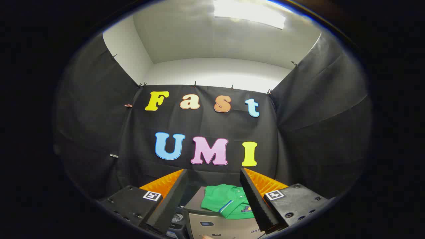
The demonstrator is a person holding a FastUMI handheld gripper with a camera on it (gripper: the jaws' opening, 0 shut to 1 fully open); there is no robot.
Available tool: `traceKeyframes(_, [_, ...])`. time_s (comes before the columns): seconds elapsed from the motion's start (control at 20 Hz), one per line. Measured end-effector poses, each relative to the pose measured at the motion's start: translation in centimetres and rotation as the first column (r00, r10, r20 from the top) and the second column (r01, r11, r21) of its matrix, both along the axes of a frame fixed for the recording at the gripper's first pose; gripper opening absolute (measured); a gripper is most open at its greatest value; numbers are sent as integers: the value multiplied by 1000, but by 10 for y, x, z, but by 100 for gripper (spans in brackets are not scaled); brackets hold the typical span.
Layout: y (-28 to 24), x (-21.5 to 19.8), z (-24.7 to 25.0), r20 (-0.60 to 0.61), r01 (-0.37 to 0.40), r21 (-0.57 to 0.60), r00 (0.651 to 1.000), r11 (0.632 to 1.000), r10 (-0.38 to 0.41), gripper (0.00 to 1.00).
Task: Put the clothes into the washing machine and then close the washing machine lid.
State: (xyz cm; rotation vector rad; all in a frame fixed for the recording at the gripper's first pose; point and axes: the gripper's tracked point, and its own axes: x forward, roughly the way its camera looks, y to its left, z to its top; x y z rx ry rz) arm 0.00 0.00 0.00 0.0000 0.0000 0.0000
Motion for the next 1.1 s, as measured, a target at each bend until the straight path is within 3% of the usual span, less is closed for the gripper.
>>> traceKeyframes(1.1, [-15,8,-6,-11,12,12,1000,1000,-11,97])
